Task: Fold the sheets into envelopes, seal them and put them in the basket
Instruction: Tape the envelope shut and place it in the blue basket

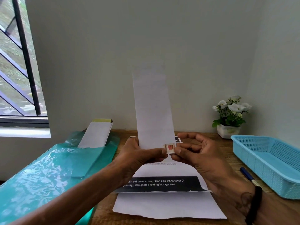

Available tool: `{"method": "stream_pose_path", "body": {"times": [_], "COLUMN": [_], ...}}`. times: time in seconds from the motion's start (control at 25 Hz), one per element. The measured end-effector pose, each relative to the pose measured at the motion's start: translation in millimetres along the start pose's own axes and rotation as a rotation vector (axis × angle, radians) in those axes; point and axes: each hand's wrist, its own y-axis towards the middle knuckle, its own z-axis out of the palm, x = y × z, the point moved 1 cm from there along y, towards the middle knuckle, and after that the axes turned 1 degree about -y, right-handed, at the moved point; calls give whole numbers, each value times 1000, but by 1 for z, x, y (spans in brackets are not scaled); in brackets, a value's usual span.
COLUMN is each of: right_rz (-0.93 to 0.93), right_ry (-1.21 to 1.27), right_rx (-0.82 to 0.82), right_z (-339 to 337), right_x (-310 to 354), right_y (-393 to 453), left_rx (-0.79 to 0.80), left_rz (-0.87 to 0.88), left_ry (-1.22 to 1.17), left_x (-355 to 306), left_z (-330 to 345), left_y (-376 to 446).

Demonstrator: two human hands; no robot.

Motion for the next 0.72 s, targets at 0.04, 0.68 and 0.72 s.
{"method": "stream_pose_path", "body": {"times": [0.04, 0.68, 0.72], "right_rz": [10, 3, 7], "right_ry": [16, -115, -122], "right_rx": [5, 1, 8], "right_z": [0, -1, -1], "right_x": [0, -8, -9], "right_y": [0, 4, 4], "left_rx": [-3, -119, -130], "left_rz": [0, 16, 11], "left_ry": [-4, 18, 17], "left_x": [-1, 8, 8], "left_z": [-1, 1, 0], "left_y": [1, 3, 3]}}
